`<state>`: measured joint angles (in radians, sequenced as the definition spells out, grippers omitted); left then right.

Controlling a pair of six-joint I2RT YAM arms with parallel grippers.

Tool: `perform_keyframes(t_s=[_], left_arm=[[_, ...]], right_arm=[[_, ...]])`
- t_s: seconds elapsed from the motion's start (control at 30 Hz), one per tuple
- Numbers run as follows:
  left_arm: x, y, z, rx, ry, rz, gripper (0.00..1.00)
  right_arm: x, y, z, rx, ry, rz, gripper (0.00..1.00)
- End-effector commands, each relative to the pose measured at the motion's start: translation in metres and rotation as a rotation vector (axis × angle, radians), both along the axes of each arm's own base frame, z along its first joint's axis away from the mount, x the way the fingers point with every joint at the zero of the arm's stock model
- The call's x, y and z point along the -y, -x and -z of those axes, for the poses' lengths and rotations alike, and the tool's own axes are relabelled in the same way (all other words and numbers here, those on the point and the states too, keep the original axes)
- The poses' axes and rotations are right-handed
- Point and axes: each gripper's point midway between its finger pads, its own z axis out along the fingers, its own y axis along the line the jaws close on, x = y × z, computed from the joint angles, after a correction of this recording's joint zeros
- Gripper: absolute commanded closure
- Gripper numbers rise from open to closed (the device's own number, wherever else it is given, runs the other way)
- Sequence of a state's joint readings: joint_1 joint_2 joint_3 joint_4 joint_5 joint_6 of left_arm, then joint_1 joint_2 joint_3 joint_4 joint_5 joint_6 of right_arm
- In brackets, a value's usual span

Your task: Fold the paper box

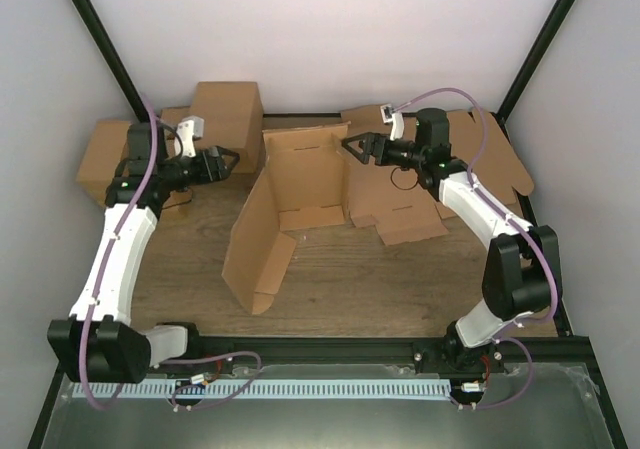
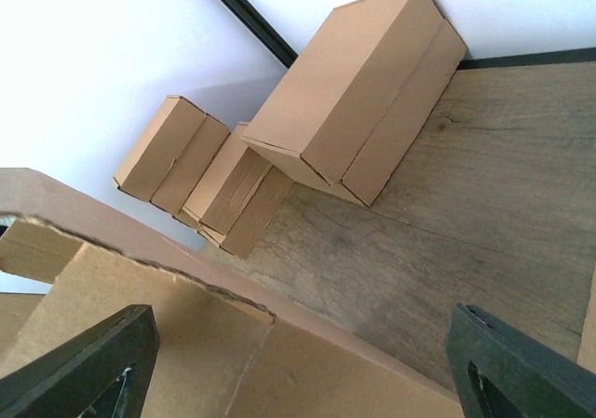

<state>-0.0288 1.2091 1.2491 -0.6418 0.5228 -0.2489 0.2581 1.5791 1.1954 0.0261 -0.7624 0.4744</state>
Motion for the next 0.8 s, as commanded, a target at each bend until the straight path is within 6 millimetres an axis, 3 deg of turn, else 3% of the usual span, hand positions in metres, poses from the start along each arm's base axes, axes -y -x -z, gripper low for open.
perform_keyframes(t_s=[0.0,0.5,0.6,0.77], left_arm=[[0.043,0.007,-0.025,0.080,0.233,0.265,0.30],[0.074,-0.002,0.018,-0.032,0.322,0.404,0.31],[0.077,-0.006,0.028,-0.057,0.315,0.398,0.37],[0.077,-0.011,0.041,-0.082,0.288,0.373,0.39]], right_arm=[[-0.004,-0.004,-0.019,0.053,0.002,-0.037,0.13],[-0.010,-0.002,0.004,-0.003,0.022,-0.098,0.16],[-0.010,-0.001,0.009,-0.019,0.033,-0.101,0.18],[-0.007,-0.002,0.009,-0.024,0.054,-0.082,0.20]])
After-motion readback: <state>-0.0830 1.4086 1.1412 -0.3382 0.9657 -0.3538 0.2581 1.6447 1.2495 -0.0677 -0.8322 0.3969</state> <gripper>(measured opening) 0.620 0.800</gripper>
